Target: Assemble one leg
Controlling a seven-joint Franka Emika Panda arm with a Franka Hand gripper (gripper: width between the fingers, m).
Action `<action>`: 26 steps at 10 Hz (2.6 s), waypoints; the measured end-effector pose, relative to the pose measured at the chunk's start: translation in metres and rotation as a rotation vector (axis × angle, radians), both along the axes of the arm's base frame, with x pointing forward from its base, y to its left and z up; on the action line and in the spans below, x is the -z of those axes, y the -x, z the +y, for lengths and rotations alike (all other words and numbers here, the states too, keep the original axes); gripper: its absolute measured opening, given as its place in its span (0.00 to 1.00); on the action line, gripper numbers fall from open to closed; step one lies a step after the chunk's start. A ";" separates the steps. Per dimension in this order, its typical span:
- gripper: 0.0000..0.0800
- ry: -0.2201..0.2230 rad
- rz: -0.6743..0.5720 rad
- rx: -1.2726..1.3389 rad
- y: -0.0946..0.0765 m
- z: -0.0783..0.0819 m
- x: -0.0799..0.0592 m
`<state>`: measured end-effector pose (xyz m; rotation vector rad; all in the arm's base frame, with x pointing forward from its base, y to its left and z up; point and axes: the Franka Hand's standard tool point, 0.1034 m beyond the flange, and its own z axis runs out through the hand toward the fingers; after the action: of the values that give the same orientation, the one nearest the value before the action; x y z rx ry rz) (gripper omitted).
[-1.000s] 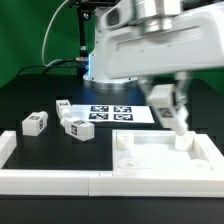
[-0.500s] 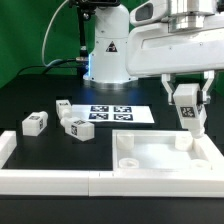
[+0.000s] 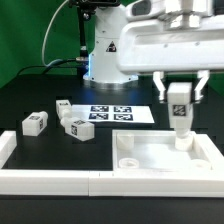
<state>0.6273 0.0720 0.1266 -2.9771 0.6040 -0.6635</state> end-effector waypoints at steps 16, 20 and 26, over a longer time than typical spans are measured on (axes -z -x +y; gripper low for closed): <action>0.36 0.179 -0.201 -0.298 -0.017 0.032 0.019; 0.36 0.182 -0.183 -0.288 -0.013 0.035 0.033; 0.36 0.172 -0.179 -0.268 -0.006 0.043 0.048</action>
Offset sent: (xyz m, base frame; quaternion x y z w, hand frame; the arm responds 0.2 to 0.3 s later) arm 0.0005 -0.0235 -0.0126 -0.0825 0.0802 -0.2210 0.9685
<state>0.6331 0.1147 0.0789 -3.0230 0.1398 -0.9847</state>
